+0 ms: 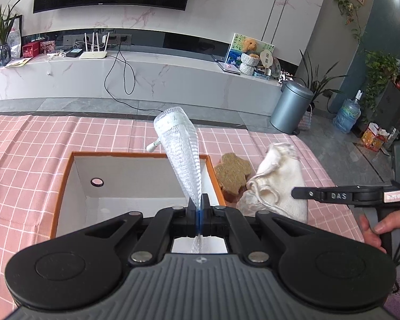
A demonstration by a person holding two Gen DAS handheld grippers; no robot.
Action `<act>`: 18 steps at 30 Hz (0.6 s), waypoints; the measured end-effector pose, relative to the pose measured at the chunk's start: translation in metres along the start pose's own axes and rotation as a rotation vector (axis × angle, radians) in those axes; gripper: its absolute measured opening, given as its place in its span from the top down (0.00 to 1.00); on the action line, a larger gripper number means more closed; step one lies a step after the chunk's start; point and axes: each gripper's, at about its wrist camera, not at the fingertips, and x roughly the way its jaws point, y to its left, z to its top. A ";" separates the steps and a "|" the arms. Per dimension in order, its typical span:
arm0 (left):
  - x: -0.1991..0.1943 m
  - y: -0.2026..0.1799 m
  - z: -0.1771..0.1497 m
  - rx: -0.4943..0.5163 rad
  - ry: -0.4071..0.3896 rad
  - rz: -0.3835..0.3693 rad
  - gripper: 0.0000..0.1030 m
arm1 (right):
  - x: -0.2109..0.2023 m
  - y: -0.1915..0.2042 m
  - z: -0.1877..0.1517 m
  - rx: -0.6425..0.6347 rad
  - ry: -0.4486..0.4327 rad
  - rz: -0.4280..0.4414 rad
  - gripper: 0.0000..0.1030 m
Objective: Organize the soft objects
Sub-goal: 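Carry the white pad with the right tool while the left tool holds the mesh tube over the box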
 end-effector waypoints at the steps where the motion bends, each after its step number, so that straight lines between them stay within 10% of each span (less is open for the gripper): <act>1: -0.001 -0.001 -0.002 -0.002 0.002 -0.006 1.00 | -0.006 -0.002 -0.008 0.006 0.006 -0.007 0.89; 18: -0.017 -0.026 -0.053 -0.012 0.058 -0.029 0.99 | -0.116 0.026 -0.109 0.008 -0.106 -0.005 0.95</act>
